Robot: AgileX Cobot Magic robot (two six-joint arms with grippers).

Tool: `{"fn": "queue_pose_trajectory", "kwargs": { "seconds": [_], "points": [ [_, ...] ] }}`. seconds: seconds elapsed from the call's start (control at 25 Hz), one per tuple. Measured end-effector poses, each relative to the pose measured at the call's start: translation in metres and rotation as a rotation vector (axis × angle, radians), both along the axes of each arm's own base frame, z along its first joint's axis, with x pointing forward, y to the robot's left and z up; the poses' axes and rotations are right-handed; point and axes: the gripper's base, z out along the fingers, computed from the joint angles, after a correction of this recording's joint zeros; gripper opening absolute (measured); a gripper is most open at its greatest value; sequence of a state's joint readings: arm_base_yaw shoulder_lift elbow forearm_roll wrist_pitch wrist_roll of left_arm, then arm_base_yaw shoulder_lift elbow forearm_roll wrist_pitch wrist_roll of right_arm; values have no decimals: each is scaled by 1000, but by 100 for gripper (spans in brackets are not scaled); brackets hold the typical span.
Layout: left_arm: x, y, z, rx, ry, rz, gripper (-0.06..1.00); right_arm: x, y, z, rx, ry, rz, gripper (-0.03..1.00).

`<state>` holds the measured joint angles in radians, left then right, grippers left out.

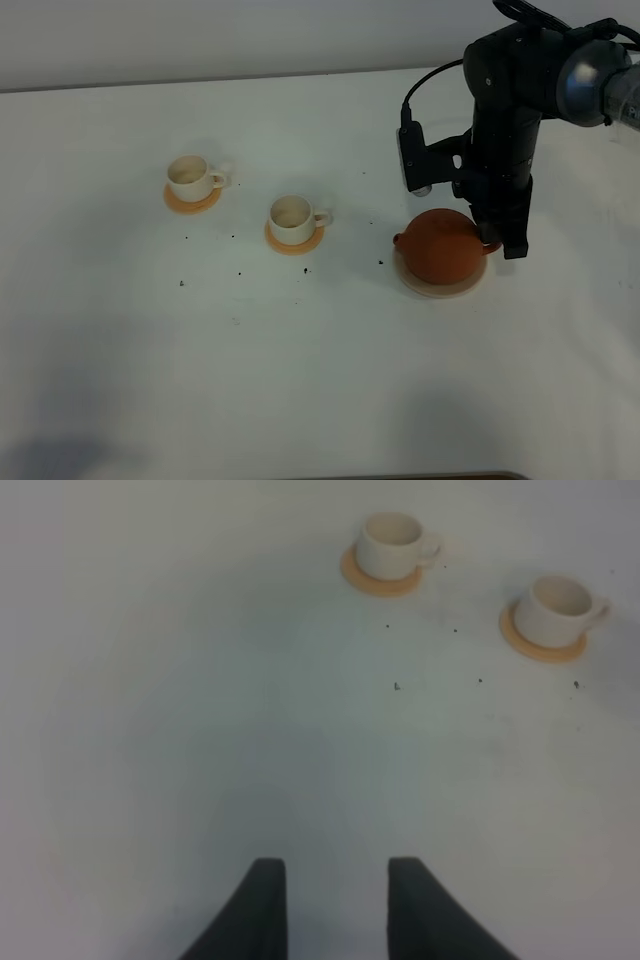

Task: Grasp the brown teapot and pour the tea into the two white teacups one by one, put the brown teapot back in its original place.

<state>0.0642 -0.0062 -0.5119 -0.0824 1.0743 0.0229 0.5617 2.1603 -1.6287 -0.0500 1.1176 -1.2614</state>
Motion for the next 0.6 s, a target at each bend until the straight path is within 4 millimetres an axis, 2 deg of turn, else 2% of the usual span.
{"fn": "queue_pose_trajectory", "kwargs": {
  "seconds": [0.6],
  "points": [
    [0, 0, 0, 0, 0, 0, 25, -6, 1, 15, 36, 19, -31, 9]
  ]
}}
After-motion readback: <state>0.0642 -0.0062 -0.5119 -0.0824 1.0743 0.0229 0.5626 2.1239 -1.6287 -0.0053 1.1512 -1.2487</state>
